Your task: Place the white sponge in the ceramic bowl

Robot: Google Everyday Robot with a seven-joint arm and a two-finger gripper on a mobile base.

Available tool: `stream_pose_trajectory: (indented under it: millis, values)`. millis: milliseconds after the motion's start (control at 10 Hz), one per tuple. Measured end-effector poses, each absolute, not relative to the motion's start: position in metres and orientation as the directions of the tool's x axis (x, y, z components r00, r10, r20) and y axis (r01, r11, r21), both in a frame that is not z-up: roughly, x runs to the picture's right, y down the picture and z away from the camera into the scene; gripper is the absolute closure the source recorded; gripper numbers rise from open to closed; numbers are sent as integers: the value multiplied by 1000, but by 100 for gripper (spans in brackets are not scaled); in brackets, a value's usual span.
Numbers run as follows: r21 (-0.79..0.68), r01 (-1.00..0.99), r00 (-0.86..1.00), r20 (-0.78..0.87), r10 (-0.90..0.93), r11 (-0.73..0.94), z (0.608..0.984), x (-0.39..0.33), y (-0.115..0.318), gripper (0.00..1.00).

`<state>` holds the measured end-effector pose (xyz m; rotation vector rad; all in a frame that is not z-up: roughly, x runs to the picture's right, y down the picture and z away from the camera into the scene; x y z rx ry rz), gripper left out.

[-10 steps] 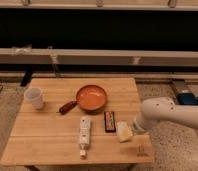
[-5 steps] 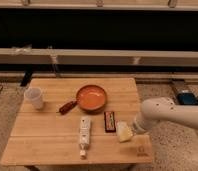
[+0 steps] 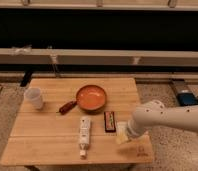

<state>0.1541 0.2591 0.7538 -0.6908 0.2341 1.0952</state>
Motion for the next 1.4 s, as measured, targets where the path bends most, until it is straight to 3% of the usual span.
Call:
stream_pose_trajectory:
  millis: [1400]
  values:
    - [-348,-850,526,-509,681,396,791,142,271,20]
